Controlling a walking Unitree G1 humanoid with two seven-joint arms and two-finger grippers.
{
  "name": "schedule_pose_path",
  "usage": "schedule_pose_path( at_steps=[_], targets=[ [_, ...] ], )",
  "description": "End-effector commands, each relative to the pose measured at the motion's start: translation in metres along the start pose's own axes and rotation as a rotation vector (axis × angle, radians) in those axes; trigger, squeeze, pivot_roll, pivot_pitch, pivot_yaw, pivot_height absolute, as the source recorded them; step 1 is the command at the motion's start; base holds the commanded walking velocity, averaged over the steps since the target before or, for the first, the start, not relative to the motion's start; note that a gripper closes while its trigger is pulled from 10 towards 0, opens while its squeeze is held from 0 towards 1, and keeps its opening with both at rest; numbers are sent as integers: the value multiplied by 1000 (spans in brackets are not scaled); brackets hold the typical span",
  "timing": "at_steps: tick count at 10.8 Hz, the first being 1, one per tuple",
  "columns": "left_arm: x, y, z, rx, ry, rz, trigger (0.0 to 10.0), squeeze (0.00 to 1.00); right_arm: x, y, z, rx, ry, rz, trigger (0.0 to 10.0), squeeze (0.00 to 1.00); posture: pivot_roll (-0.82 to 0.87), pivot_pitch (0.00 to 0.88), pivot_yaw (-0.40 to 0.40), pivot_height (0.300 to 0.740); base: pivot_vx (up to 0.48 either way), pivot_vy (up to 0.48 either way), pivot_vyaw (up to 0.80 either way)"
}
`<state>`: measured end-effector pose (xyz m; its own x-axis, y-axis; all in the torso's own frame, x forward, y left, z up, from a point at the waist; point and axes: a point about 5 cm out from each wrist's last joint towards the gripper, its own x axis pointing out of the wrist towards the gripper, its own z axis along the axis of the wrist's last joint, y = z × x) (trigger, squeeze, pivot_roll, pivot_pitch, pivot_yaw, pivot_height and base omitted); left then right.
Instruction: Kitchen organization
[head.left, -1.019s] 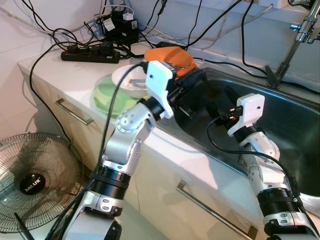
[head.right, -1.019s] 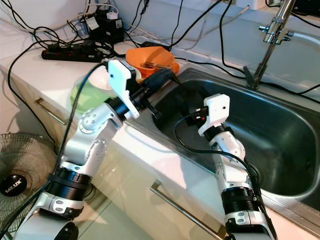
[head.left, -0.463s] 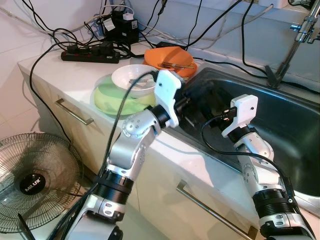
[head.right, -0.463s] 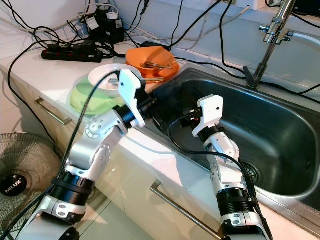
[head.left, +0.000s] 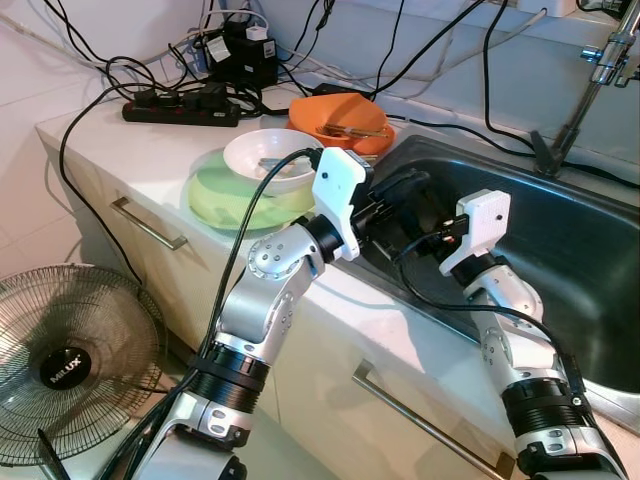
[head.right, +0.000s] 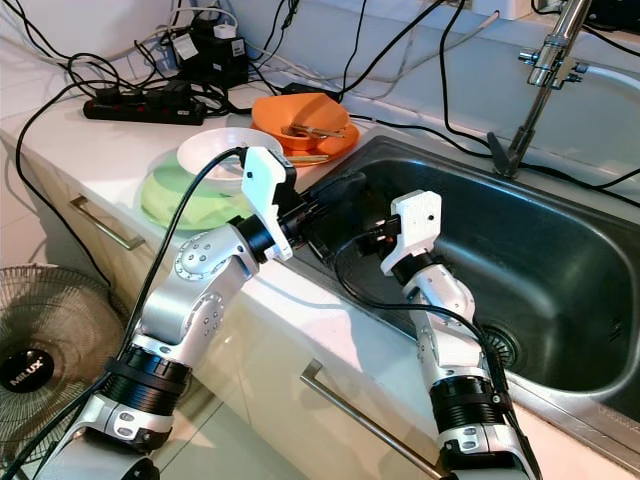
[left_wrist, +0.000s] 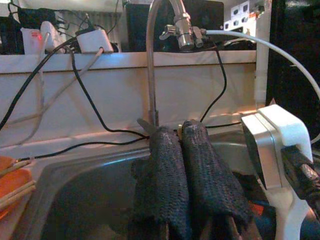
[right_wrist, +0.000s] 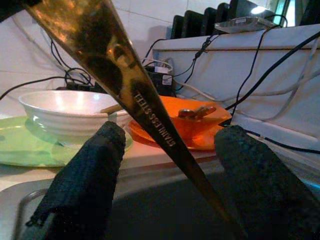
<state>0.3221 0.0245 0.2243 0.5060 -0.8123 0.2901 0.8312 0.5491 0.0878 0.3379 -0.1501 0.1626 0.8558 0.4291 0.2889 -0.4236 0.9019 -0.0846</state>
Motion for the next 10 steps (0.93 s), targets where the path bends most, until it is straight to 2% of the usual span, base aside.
schedule_pose_path(
  at_steps=[1, 10],
  targets=[
    [2, -4, 1, 3, -2, -20, 10000, 0, 4, 1, 6, -3, -22, 17, 0, 0, 169, 0, 7, 740, 0, 0, 0],
    [1, 1, 1, 32, 1, 20, 10000, 0, 3, 2, 6, -5, -23, 23, 0, 0, 170, 1, 5, 740, 0, 0, 0]
  ],
)
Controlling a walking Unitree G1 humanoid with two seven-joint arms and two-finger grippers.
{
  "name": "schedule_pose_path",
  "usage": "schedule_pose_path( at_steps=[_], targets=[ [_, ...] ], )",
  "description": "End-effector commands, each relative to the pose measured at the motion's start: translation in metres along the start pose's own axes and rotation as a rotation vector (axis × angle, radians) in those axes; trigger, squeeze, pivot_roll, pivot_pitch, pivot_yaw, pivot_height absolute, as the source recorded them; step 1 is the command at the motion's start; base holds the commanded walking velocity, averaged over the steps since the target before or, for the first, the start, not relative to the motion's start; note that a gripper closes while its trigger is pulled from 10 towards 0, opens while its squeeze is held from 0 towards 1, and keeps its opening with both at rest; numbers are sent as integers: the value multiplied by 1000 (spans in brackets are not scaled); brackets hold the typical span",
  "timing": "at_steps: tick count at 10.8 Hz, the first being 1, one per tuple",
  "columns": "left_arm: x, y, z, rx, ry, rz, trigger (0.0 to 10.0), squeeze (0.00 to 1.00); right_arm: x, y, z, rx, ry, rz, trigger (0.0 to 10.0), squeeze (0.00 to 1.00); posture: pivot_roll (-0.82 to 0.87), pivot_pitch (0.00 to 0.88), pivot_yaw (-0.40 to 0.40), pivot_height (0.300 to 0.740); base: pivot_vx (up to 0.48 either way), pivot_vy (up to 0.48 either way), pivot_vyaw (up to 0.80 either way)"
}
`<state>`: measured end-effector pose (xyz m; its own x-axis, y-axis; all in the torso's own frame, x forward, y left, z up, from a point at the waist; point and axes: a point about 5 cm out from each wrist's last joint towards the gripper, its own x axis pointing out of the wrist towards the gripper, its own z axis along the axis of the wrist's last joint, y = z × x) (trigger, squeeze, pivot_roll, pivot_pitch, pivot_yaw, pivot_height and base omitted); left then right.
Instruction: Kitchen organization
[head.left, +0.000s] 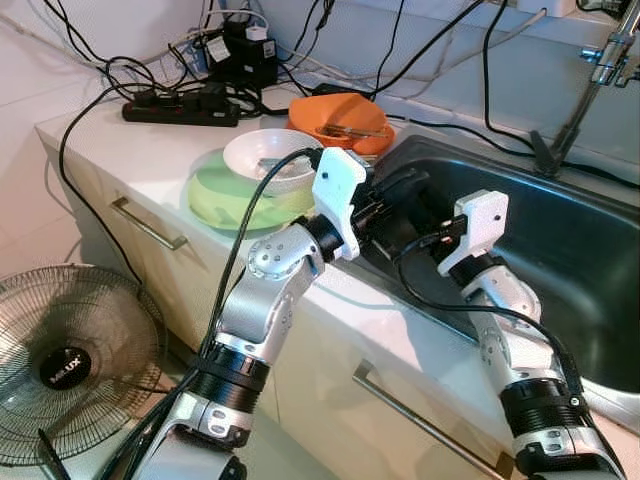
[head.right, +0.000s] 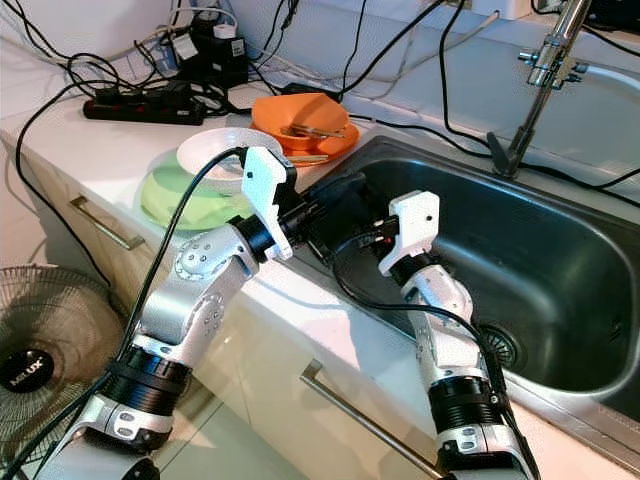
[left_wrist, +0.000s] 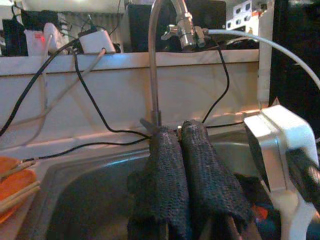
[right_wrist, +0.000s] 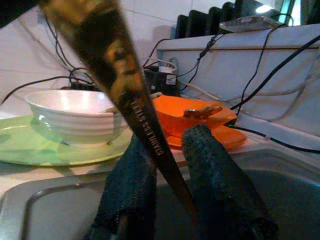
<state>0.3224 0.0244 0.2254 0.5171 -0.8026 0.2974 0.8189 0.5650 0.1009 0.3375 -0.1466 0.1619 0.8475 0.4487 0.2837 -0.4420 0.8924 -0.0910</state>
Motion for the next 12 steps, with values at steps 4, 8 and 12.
schedule_pose_path(
  at_steps=[4, 8, 12],
  targets=[
    [1, 5, 1, 34, 9, 34, 10000, 0, 2, -2, 7, -3, -28, 0, 0, 0, 170, 0, 4, 740, 0, 0, 0],
    [2, 9, 0, 51, 14, 72, 10000, 1000, 2, -3, 6, -1, -25, -2, 0, 0, 170, 0, 5, 740, 0, 0, 0],
    [-1, 24, 14, 33, -89, 190, 10000, 1000, 1, -4, 2, -4, -9, -16, 0, 0, 170, 0, 3, 740, 0, 0, 0]
  ],
)
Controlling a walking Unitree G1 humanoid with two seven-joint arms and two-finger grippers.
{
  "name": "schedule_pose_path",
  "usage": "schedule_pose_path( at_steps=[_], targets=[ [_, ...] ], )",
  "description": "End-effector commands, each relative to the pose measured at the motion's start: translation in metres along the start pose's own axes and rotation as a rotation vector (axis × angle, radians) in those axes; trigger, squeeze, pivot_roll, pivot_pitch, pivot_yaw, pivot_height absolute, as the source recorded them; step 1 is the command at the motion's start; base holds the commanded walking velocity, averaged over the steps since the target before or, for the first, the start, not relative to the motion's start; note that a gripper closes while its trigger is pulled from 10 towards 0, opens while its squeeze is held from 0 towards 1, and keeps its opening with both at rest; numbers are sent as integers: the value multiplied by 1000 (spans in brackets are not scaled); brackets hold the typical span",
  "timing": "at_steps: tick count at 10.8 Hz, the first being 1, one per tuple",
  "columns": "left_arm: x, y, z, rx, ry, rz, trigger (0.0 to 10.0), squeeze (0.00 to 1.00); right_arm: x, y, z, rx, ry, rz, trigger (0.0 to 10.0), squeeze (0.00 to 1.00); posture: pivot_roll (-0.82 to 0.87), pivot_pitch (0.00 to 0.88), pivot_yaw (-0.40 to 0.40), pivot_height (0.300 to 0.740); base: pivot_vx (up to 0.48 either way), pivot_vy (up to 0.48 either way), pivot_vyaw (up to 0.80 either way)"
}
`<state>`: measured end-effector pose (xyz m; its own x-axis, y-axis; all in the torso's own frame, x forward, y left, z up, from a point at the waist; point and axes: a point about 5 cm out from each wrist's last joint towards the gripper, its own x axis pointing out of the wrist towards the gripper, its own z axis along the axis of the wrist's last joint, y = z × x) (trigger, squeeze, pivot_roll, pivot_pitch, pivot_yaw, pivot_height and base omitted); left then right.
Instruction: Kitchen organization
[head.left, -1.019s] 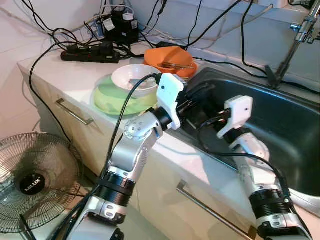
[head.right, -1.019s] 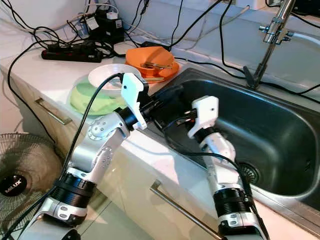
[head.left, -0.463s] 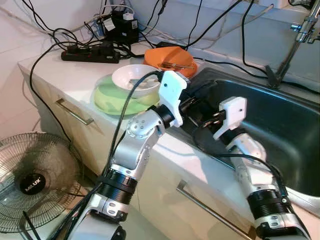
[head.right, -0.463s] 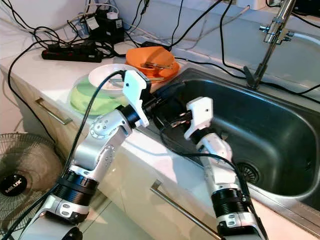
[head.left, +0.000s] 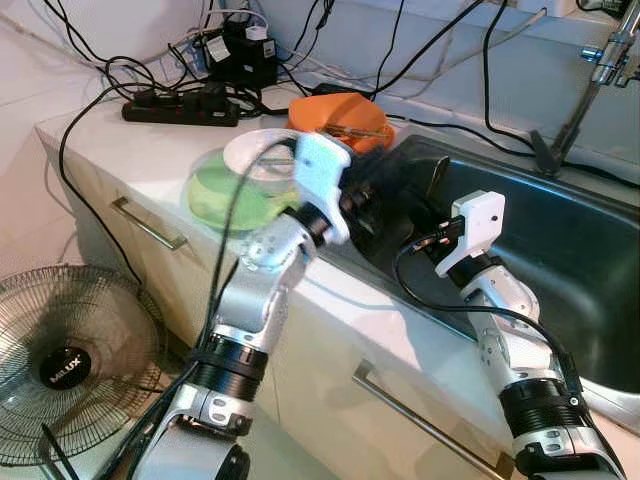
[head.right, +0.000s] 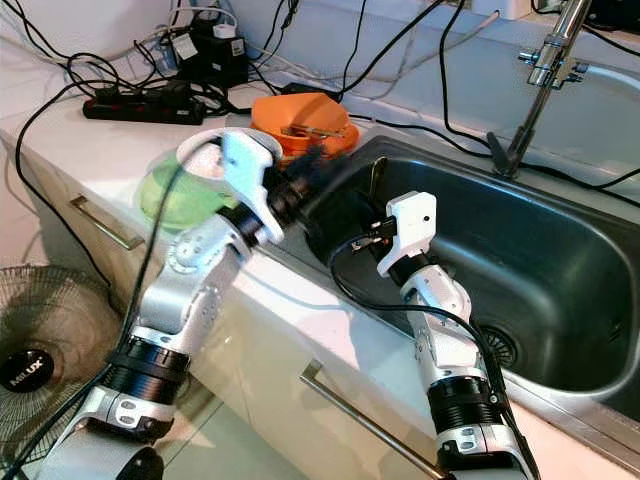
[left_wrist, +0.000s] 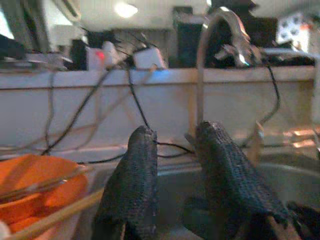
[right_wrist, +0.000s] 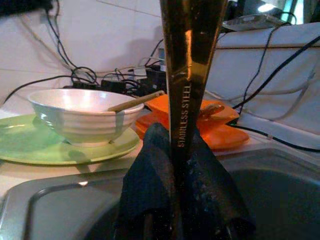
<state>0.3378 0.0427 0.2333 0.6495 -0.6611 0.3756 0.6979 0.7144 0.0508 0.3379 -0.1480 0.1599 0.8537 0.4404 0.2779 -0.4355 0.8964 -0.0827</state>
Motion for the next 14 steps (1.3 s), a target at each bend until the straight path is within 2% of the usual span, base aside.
schedule_pose_path(
  at_steps=[1, 2, 3, 4, 6, 9, 12, 14],
  targets=[
    [3, 3, 9, 6, -43, 17, 10000, 965, 1, -4, 2, -16, -4, -18, 0, 0, 170, 0, 3, 740, 0, 0, 0],
    [-4, 10, 6, 16, -30, 65, 10000, 0, 3, -10, -2, -34, 20, -60, 0, 0, 168, 0, 4, 740, 0, 0, 0],
    [-13, 14, -3, 17, 12, 96, 10000, 0, 7, -18, -5, -69, 59, -113, 706, 0, 169, 0, 3, 740, 0, 0, 0],
    [-18, 16, -10, 17, 51, 108, 10000, 0, 9, -24, -6, -80, 78, -153, 10000, 0, 169, 0, 3, 740, 0, 0, 0],
    [-33, 15, -30, 10, 157, 103, 10000, 0, 17, -41, -7, -96, 134, -272, 10000, 0, 176, 0, 6, 740, 0, 0, 0],
    [-55, 7, -63, -40, 344, 71, 10000, 0, 33, -49, -6, -130, 219, -307, 10000, 0, 183, 0, 3, 740, 0, 0, 0],
    [-62, 3, -68, -43, 414, 28, 10000, 0, 31, -43, -26, -135, 351, -299, 10000, 0, 191, 0, 1, 740, 0, 0, 0],
    [-65, 5, -67, -38, 424, 32, 10000, 0, 26, -43, -35, -127, 403, -314, 10000, 0, 202, 0, -3, 740, 0, 0, 0]
  ],
)
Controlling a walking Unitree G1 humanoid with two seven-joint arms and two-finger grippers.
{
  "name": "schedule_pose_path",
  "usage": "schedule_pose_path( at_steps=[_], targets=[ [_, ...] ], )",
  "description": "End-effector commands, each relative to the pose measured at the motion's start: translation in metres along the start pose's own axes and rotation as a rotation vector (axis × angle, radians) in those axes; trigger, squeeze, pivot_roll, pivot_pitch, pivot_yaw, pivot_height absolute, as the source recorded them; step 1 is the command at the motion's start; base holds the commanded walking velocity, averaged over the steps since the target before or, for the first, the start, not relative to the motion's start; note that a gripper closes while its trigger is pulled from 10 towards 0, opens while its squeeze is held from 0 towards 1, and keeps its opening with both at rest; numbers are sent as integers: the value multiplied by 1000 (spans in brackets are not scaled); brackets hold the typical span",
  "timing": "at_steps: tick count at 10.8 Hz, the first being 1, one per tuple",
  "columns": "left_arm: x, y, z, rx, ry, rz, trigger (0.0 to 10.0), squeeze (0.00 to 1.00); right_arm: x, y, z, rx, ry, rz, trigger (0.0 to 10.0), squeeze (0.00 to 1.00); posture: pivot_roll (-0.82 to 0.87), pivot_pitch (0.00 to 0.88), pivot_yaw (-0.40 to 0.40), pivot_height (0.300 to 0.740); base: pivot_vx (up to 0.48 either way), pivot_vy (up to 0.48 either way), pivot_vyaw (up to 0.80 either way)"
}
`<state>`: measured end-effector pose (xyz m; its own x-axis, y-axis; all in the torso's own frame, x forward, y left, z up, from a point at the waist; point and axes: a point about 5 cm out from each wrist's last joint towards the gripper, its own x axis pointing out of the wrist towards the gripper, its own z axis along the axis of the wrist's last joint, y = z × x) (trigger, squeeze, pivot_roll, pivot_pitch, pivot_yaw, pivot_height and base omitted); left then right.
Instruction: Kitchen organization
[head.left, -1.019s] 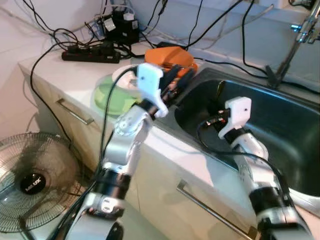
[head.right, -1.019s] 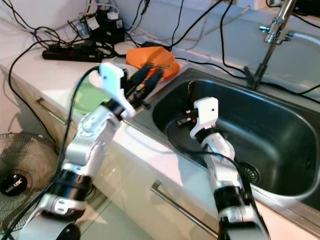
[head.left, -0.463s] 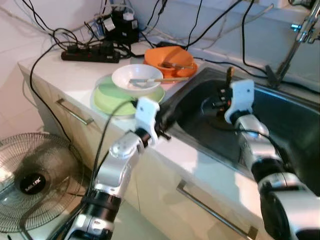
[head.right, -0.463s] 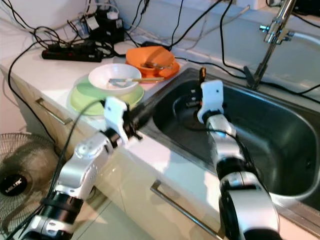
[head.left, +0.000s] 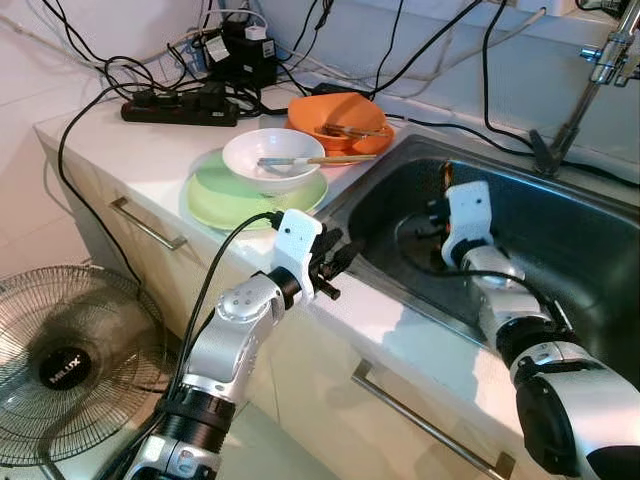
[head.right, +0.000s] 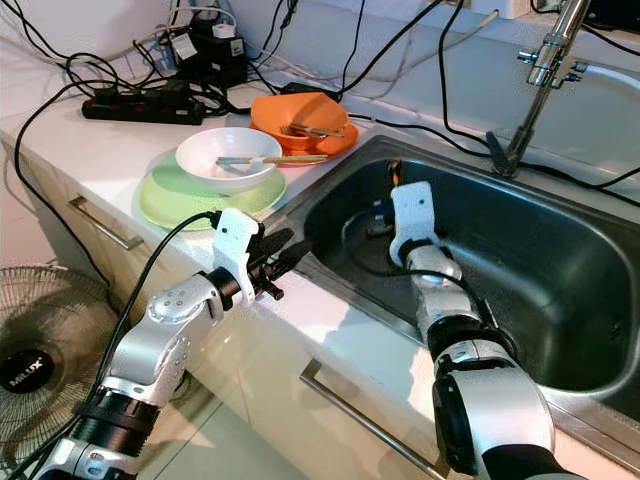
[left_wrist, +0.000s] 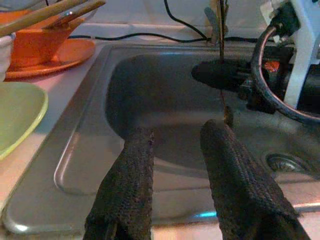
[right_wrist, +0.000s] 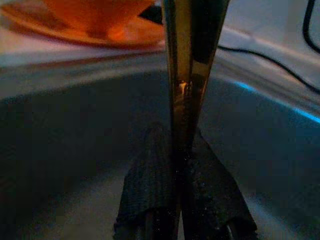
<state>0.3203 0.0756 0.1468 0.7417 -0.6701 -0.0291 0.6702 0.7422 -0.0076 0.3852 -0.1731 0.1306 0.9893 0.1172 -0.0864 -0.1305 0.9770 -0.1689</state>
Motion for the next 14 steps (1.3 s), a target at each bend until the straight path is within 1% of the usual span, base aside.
schedule_pose_path(
  at_steps=[1, 3, 4, 5, 7, 8, 9, 10, 11, 12, 13, 14],
  targets=[
    [-1, -2, 1, 19, 17, -12, 10000, 0, 2, 0, 3, -8, 10, -3, 10000, 0, 203, 0, -2, 740, 0, 0, 0],
    [-2, -3, 0, 21, 26, -9, 10000, 0, 2, 4, -1, -1, 28, 11, 10000, 0, 204, 0, -3, 740, 0, 0, 0],
    [-3, -3, 0, 21, 28, -7, 10000, 0, 2, 6, -2, 2, 28, 17, 10000, 302, 204, 0, -2, 740, 0, 0, 0],
    [-3, -2, 0, 21, 28, -4, 10000, 0, 2, 7, -2, 3, 27, 22, 10000, 341, 205, 0, -1, 740, 0, 0, 0],
    [-4, -1, 0, 21, 29, 1, 10000, 0, 1, 11, -4, 5, 30, 29, 10000, 322, 206, 0, 0, 740, 0, 0, 0],
    [-4, -1, -1, 21, 32, -1, 10000, 0, 1, 13, -5, 11, 29, 36, 10000, 522, 207, 0, 2, 740, 0, 0, 0],
    [-4, -1, -1, 22, 33, -3, 10000, 0, 1, 13, -5, 13, 27, 35, 10000, 522, 207, 0, 2, 740, 0, 0, 0],
    [-4, -1, -1, 24, 31, 0, 10000, 0, 1, 13, -5, 12, 23, 34, 10000, 490, 207, 0, 3, 740, 0, 0, 0],
    [-3, -1, -1, 26, 30, 0, 10000, 0, 1, 12, -4, 21, 16, 37, 10000, 729, 207, 0, 3, 740, 0, 0, 0],
    [-3, -2, -1, 28, 29, -1, 10000, 0, 0, 12, -4, 16, 13, 28, 10000, 816, 205, 0, 5, 740, 0, 0, 0],
    [-2, -2, 0, 31, 25, 4, 10000, 0, 0, 12, -5, 10, 10, 28, 10000, 0, 203, 0, 6, 740, 0, 0, 0],
    [-2, -1, 1, 33, 19, 9, 10000, 0, 0, 12, -5, 1, 8, 30, 10000, 0, 203, 0, 5, 740, 0, 0, 0]
  ],
)
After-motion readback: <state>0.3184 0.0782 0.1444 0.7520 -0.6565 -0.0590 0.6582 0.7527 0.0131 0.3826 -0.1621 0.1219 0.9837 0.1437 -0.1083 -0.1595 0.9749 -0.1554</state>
